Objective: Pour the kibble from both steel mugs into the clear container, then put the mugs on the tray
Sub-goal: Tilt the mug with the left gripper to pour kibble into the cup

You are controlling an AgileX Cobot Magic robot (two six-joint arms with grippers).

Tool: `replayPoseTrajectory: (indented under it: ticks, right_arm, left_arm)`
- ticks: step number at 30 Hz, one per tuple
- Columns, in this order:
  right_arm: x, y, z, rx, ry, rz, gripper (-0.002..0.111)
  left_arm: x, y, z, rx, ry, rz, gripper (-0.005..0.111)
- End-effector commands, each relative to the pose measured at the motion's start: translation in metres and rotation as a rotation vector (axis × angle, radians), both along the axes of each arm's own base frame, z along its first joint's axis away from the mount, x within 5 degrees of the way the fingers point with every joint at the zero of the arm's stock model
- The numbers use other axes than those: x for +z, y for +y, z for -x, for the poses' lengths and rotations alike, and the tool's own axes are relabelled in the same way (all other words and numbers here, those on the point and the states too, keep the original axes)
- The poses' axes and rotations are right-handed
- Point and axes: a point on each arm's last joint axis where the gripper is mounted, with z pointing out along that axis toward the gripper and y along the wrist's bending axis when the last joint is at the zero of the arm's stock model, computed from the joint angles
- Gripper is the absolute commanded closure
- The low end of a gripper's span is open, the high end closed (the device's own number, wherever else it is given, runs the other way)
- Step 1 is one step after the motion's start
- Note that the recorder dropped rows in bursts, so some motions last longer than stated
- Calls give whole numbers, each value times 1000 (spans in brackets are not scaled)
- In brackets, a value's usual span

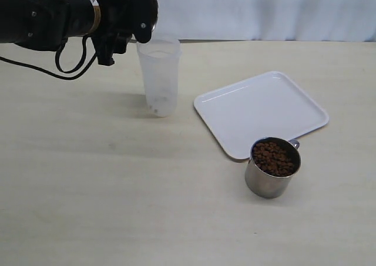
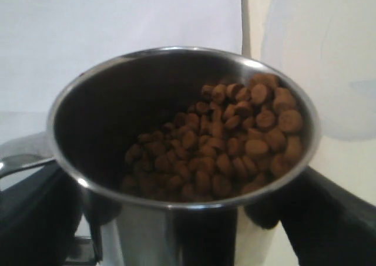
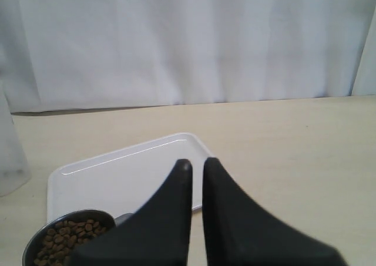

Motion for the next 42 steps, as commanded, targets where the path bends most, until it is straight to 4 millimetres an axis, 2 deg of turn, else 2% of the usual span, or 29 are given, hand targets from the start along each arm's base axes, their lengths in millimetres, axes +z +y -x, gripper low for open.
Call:
replayPoseTrajectory:
  ticks: [1, 5, 18, 28, 42]
  right_arm:
    - [-2, 0, 0, 4, 2, 8, 103]
    - [-2, 0, 0, 4, 2, 8, 103]
    - [-2, 0, 0, 4, 2, 8, 103]
    - [-2, 0, 0, 4, 2, 8, 103]
    - [-2, 0, 0, 4, 2, 8, 103]
  left_arm:
    - [2, -2, 2, 19, -4, 23, 107]
    - [3, -8, 5, 21, -14, 14, 107]
    - [3, -6, 4, 55, -22, 15, 107]
    - [-10, -3, 4, 85, 3, 0, 107]
    - [-7, -2, 3, 64, -21, -63, 107]
